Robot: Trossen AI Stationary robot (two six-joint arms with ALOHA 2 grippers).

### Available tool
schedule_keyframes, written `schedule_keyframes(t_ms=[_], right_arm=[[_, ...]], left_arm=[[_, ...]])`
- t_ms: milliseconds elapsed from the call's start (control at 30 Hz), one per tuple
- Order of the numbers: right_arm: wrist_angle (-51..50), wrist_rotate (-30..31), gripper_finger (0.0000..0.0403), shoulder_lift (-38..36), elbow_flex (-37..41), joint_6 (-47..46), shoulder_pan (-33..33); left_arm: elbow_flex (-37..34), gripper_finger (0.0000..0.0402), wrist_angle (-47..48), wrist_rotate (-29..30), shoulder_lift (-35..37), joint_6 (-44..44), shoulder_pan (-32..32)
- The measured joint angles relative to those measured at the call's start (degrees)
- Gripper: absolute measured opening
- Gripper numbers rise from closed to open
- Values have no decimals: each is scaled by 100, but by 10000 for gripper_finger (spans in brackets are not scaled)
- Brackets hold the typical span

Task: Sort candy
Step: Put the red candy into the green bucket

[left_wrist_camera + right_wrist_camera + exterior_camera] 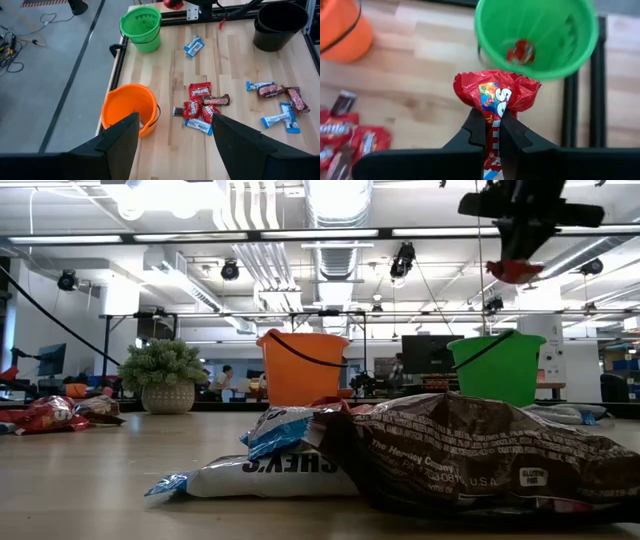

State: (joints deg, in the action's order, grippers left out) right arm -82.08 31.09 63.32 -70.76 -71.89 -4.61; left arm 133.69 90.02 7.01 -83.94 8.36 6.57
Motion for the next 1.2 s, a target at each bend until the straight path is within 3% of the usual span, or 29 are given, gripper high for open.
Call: schedule_keyframes(t_ms=[533, 700, 1200], right_arm=[[183, 28, 12, 88, -310, 2604, -2450], [799, -373, 12, 132, -310, 3386, -3098], [1218, -610, 12, 259, -310, 3869, -3461]], left_arm=[[0, 233, 0, 2, -9, -54, 2], [0, 233, 0, 4, -9, -56, 0], [0, 233, 0, 8, -2, -174, 2]])
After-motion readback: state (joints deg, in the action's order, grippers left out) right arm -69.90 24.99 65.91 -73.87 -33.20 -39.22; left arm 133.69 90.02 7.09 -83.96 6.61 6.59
